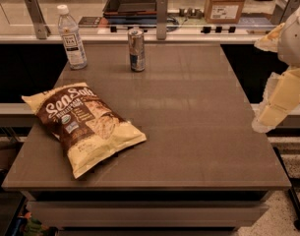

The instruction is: Pick brown chip bag

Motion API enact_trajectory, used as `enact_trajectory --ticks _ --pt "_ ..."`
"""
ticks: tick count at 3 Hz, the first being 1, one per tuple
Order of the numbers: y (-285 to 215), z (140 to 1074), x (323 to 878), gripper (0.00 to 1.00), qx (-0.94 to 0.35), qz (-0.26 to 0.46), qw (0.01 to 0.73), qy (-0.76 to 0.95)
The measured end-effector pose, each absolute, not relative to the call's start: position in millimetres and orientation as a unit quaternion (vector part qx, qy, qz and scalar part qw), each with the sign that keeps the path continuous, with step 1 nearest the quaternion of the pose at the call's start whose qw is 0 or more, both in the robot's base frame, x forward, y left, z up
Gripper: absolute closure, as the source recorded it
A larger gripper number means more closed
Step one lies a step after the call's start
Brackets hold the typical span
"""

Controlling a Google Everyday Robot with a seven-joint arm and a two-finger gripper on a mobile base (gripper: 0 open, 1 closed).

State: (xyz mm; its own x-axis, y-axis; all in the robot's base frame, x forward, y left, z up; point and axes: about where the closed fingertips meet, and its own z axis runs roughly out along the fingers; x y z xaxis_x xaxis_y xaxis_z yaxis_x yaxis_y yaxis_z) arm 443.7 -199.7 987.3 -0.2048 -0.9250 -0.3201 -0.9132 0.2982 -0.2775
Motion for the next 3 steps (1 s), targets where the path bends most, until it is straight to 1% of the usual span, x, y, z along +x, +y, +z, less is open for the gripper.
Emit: enact_trajectory --ticks 1,2,3 --pt "-175.4 978.4 450.4 0.0 -0.582 0.035 0.255 0.771" --pt "-143.1 960.0 461.8 0.0 -0.577 0.101 0.298 0.753" --pt "-110.2 940.1 474.5 0.0 -0.556 0.177 0.322 0.746"
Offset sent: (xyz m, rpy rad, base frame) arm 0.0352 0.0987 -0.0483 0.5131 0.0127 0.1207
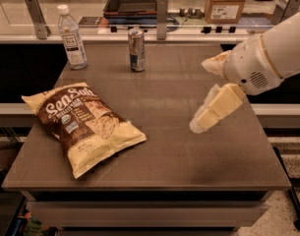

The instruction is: Pick brown chip bag

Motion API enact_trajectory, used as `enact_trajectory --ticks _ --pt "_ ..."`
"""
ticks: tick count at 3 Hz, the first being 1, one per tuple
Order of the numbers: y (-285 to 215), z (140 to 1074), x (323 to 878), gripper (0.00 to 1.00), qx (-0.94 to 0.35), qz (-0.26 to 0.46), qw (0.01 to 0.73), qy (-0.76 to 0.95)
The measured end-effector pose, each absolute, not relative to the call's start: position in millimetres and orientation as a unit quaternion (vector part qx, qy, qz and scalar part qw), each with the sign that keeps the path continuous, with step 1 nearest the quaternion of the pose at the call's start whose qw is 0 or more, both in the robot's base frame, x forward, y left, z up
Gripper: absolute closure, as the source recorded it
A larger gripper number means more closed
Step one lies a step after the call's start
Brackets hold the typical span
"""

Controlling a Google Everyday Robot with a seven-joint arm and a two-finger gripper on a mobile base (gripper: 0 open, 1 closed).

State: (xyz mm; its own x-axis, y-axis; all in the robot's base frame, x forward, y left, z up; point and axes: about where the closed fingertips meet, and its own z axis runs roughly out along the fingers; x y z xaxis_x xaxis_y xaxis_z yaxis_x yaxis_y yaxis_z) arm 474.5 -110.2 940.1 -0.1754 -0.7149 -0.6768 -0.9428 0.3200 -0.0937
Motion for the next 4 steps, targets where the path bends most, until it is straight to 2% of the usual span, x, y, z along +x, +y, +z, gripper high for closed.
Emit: enact_trajectory --ticks 1,2,4 --pt "-83.3 922.6 485.6 0.0 -0.519 0.231 0.33 0.754" --pt "-63.2 913.9 492.4 0.0 -0.483 0.241 0.326 0.776" --pt "-27.3 908.1 488.7 0.0 -0.442 0.179 0.299 0.827"
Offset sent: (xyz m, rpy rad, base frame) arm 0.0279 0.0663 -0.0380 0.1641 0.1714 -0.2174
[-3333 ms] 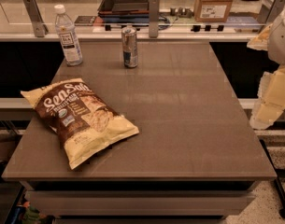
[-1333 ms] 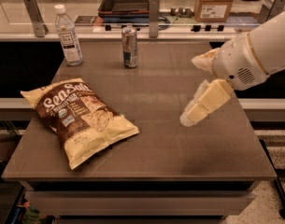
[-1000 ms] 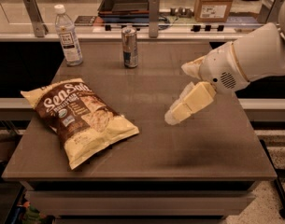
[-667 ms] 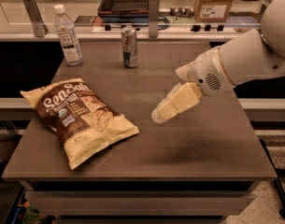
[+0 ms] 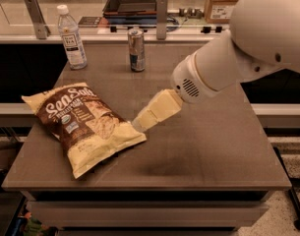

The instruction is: Pick brown chip bag

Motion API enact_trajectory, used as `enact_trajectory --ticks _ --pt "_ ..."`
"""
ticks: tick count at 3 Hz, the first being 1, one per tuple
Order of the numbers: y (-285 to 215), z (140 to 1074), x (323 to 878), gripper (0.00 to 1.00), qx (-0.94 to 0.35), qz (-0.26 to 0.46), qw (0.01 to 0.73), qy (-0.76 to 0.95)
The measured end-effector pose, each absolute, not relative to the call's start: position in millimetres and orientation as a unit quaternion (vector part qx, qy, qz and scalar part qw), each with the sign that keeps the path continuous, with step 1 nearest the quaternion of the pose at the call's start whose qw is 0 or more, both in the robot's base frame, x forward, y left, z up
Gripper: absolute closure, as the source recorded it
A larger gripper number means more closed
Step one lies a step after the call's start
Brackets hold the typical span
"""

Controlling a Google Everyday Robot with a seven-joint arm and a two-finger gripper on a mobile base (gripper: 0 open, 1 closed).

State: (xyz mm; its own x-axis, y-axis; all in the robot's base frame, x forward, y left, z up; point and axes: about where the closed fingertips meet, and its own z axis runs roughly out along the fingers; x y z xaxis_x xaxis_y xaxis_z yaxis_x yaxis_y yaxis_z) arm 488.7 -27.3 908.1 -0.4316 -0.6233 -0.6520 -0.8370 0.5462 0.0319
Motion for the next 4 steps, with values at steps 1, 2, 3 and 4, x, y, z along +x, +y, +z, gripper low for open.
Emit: enact_trajectory --ticks 1,2,3,4 --pt "-6.2 908.7 479.6 0.0 -0.441 0.14 0.279 0.842" --pt "-8.3 908.8 481.5 0.0 -0.432 0.137 0.279 0.847" --pt "-11.5 911.7 481.9 0.0 -0.429 0.139 0.279 0.848" --pt "-3.4 906.0 481.5 0.0 -0.432 0.164 0.277 0.842"
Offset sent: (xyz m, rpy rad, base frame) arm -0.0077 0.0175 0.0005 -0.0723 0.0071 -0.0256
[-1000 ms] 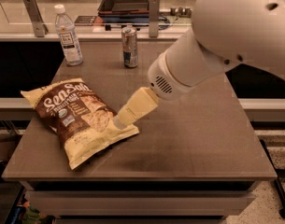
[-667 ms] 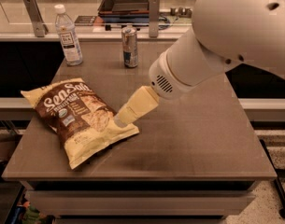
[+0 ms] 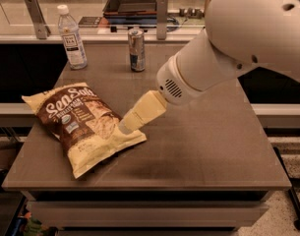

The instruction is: Pick brown chip bag

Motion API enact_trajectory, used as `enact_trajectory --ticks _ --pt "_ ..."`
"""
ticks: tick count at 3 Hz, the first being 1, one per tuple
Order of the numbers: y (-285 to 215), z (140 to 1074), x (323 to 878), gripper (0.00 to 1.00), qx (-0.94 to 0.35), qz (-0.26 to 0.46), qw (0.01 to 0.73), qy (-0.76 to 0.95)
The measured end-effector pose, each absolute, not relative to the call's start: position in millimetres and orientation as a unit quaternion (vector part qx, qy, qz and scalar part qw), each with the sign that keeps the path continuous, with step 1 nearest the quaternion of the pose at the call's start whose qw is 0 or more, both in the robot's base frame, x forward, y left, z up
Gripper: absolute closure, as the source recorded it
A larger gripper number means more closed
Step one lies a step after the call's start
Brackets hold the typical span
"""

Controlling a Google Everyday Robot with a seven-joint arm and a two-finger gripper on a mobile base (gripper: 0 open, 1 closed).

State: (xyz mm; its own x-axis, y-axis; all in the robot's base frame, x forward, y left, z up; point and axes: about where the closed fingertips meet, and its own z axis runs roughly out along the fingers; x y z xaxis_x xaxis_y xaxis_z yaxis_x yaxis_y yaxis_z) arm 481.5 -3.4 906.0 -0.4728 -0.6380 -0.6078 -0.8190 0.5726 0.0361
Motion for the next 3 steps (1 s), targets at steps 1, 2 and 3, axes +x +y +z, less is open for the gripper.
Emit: enact_trajectory --ticks 1,2,3 --pt "19.0 890.2 471.9 0.0 -0.445 0.192 0.276 0.83" --pt "50.1 864.1 463.4 0.0 -0.455 0.216 0.268 0.821" --pt "83.7 848.4 462.4 0.0 -0.467 0.22 0.276 0.811"
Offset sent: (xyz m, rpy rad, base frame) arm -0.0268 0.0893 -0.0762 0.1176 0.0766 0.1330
